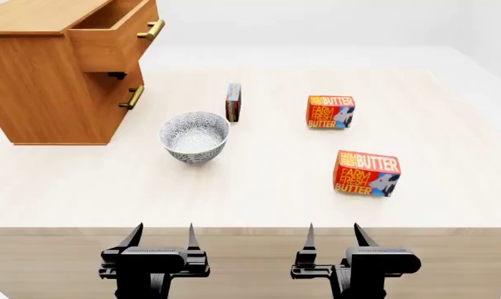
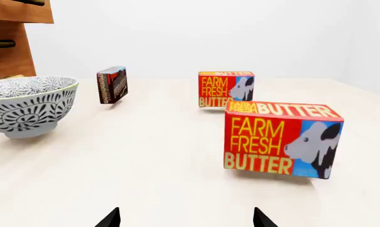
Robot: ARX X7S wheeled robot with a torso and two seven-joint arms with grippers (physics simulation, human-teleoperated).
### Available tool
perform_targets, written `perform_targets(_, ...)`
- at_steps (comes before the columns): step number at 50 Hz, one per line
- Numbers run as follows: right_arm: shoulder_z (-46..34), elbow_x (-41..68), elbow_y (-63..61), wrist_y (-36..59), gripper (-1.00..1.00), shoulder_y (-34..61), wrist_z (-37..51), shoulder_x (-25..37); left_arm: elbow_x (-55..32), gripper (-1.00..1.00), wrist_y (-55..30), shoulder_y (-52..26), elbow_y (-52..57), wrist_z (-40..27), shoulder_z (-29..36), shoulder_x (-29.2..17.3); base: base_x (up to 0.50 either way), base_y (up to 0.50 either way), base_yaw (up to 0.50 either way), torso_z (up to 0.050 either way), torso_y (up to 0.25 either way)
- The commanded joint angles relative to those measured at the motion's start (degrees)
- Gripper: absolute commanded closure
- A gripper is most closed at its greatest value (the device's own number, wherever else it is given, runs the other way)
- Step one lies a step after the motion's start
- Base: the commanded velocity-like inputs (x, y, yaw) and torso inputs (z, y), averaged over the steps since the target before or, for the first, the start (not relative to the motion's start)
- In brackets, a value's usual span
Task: Put the chocolate pudding in the top drawer of the cabinet and close it.
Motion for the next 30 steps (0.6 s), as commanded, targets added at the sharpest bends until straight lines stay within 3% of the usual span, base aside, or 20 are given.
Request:
perform_targets(1, -1.2, 0.8, 0.1, 0.1, -1.0, -0.1, 1.1, 0.9, -1.0, -1.0, 0.1, 0.0, 0.0, -1.0, 1.0, -0.9, 0.0, 0.0, 0.0, 0.0, 0.0)
perform_targets(18, -4.2, 2.2, -1.9, 2.1, -1.0, 0.2, 4.7, 3.4, -4.1, -1.0, 0.0, -1.0, 0.8, -3.6, 2.9, -3.5, 0.0, 0.0, 0.0, 0.0, 0.0)
perform_targets(30, -5.0, 2.9, -3.3, 2.6, -1.0, 0.1, 6.1, 4.5, -5.1, -1.0, -0.1, -0.9, 2.2, -4.2, 4.1, -4.6, 0.0, 0.0, 0.0, 0.048, 0.025)
